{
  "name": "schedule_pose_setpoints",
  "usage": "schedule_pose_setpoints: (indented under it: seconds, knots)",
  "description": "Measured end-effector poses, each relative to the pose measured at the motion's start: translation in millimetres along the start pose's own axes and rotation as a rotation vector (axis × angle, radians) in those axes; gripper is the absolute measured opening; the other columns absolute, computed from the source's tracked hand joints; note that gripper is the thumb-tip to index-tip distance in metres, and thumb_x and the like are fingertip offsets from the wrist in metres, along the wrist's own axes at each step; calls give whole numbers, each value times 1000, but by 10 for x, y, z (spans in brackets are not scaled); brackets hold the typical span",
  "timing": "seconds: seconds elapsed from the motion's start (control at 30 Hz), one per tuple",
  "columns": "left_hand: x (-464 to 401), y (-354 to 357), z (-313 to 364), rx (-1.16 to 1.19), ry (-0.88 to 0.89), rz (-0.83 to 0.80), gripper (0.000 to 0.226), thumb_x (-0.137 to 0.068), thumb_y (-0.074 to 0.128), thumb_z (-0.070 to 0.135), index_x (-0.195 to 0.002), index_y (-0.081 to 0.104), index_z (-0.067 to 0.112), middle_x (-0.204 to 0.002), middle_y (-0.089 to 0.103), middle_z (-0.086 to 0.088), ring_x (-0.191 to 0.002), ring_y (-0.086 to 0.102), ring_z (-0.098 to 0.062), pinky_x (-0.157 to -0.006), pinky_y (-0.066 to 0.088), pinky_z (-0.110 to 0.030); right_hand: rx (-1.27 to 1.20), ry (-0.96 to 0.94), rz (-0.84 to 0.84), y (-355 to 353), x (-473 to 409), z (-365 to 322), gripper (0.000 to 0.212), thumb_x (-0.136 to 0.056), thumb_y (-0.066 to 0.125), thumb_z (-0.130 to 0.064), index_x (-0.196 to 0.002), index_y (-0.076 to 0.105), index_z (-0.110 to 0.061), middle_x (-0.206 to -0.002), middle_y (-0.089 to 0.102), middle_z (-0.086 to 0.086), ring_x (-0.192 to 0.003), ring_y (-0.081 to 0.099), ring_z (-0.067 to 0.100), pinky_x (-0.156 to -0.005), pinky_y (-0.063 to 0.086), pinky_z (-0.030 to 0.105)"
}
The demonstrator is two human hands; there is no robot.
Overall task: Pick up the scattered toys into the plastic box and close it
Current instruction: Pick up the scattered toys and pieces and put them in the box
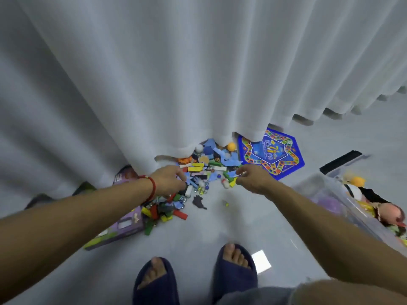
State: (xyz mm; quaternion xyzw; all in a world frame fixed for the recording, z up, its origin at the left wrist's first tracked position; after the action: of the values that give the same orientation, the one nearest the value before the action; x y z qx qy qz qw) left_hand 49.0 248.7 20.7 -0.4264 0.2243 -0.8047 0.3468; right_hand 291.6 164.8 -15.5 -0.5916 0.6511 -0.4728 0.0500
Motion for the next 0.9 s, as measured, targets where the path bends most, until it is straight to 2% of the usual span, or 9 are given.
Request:
schedule_pose_setpoints:
  seconds: [0.1,0.23,0.43,0.5,0.6,0.7,0.77,0.83,0.9]
  knots:
    - [-205,160,-493,-57,-25,69,24,-81,63,14,-105,64,19,-103,62,-1,-91,63,-21,-81,55,-32,257,-78,-49,465,-322,-85,56,-89,65,-29,-142,49,-18,-142,53,10,-126,52,28,-97,45,34]
    - [-450,274,-993,-29,-68,201,41,-79,67,13,-119,60,20,-116,60,-3,-104,59,-22,-87,52,-31,398,-214,-85,941,-734,-293,68,-88,67,-33,-149,39,-24,-151,43,8,-134,45,28,-106,43,41]
    - [-987,-3,-1173,-41,166,494,54,-74,64,-1,-125,59,14,-134,52,-8,-129,42,-25,-111,33,-34,426,-343,93,989,-1485,-811,71,-83,71,-45,-146,42,-27,-146,46,9,-131,45,35,-100,47,52]
    - [-1160,-160,-1207,-131,203,578,55,-71,63,0,-125,58,13,-133,51,-10,-127,41,-29,-108,34,-36,425,-370,157,917,-1727,-955,69,-82,72,-42,-143,47,-23,-141,49,11,-128,47,36,-95,49,49]
    - [-1318,-416,-1274,-193,153,674,53,-72,62,6,-124,55,15,-116,50,-11,-112,44,-30,-91,45,-40,425,-447,225,883,-2002,-1177,62,-87,67,-41,-141,49,-17,-141,48,13,-131,45,36,-94,48,49]
    - [-1501,-439,-1332,-199,143,615,54,-75,62,11,-127,52,17,-116,47,-12,-111,43,-31,-87,47,-41,468,-403,165,1055,-2189,-1231,82,-75,73,-60,-143,43,-25,-144,43,13,-138,35,34,-107,36,59]
    - [-1621,-403,-1358,-207,150,561,54,-77,62,14,-130,50,19,-122,46,-10,-113,44,-30,-89,48,-41,562,-398,157,1201,-2230,-1272,87,-70,70,-72,-140,42,-30,-145,41,11,-140,31,34,-108,26,67]
    - [-1732,-372,-1348,-217,168,534,54,-79,63,15,-131,50,18,-126,47,-9,-112,47,-30,-89,50,-42,629,-420,182,1309,-2255,-1346,81,-72,67,-71,-138,43,-31,-144,43,6,-140,30,32,-108,20,71]
    - [-1857,-307,-1349,-227,169,488,53,-81,63,14,-133,50,13,-130,48,-11,-113,48,-31,-94,47,-42,683,-429,234,1400,-2292,-1399,65,-82,66,-56,-137,45,-28,-141,48,5,-140,31,29,-108,15,72]
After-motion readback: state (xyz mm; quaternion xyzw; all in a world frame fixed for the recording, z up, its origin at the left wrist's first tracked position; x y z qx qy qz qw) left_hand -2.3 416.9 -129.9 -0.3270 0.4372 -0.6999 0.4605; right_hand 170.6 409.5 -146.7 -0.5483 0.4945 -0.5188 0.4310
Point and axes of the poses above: each hand's wrist, its own x-axis away from the middle knuckle, its own y-axis out of the palm, z = x × y, the point moved 10 cm from there along -x, towards the middle knuckle
